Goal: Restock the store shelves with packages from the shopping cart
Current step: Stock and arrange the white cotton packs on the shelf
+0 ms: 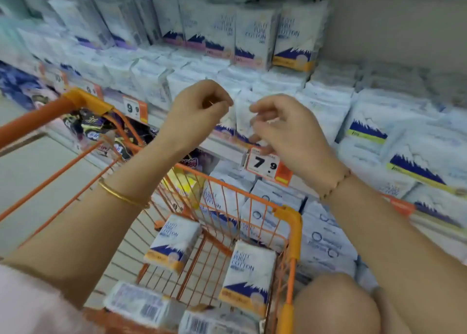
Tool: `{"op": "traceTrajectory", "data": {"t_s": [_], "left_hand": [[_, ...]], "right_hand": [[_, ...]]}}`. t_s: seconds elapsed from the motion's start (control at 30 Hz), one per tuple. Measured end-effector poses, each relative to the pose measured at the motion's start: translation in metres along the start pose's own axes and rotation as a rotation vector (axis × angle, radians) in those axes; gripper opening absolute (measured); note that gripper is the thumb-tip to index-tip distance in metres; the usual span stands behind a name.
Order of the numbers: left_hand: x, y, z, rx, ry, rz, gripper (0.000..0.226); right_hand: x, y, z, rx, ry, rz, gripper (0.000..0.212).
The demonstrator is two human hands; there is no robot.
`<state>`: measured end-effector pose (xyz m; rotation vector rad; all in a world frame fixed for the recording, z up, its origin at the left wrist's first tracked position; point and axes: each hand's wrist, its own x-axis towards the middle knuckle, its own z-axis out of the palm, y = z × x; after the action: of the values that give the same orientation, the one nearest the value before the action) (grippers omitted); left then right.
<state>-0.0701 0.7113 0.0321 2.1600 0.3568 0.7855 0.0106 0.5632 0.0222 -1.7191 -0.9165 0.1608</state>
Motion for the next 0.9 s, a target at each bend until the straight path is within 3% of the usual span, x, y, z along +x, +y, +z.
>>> {"op": "traceTrajectory", "data": {"t_s": [0.1, 0.2, 0.3, 0.37, 0.47, 0.77, 0.87, 0.9], "left_hand": [[-0.067, -0.023, -0.003, -0.105, -0.096, -0.222, 0.017], [-0.107, -0.058, 0.030, 0.101, -0.567, -0.494, 0.013], [-0.129, -0.088, 0.078, 0.252, -0.944, -0.684, 0.033], [-0.143, -0.097, 0.103, 0.210, -1.005, -0.828, 0.049], [-0.156, -0.096, 0.125, 0.210, -1.038, -0.841, 0.060], [-0.148, -0.053, 0.103, 0.216, -1.026, -0.698, 0.047], [-0.136, -0.040, 0.094, 0.294, -1.032, -0.614, 0.014], [-0.129, -0.034, 0.086, 0.340, -1.041, -0.563, 0.020]], "right_hand": [[-0.069, 0.020, 0.030, -0.023, -0.224, 0.104, 0.017], [-0.097, 0.046, 0.049, -0.109, -0.289, 0.132, 0.017], [-0.106, 0.057, 0.055, -0.121, -0.256, 0.143, 0.019], [-0.108, 0.062, 0.056, -0.138, -0.209, 0.115, 0.021], [-0.112, 0.068, 0.052, -0.191, -0.198, 0.083, 0.021], [-0.116, 0.073, 0.047, -0.184, -0.122, 0.068, 0.024], [-0.117, 0.071, 0.045, -0.132, -0.057, 0.077, 0.023], [-0.118, 0.069, 0.042, -0.092, -0.021, 0.072, 0.023]]}}
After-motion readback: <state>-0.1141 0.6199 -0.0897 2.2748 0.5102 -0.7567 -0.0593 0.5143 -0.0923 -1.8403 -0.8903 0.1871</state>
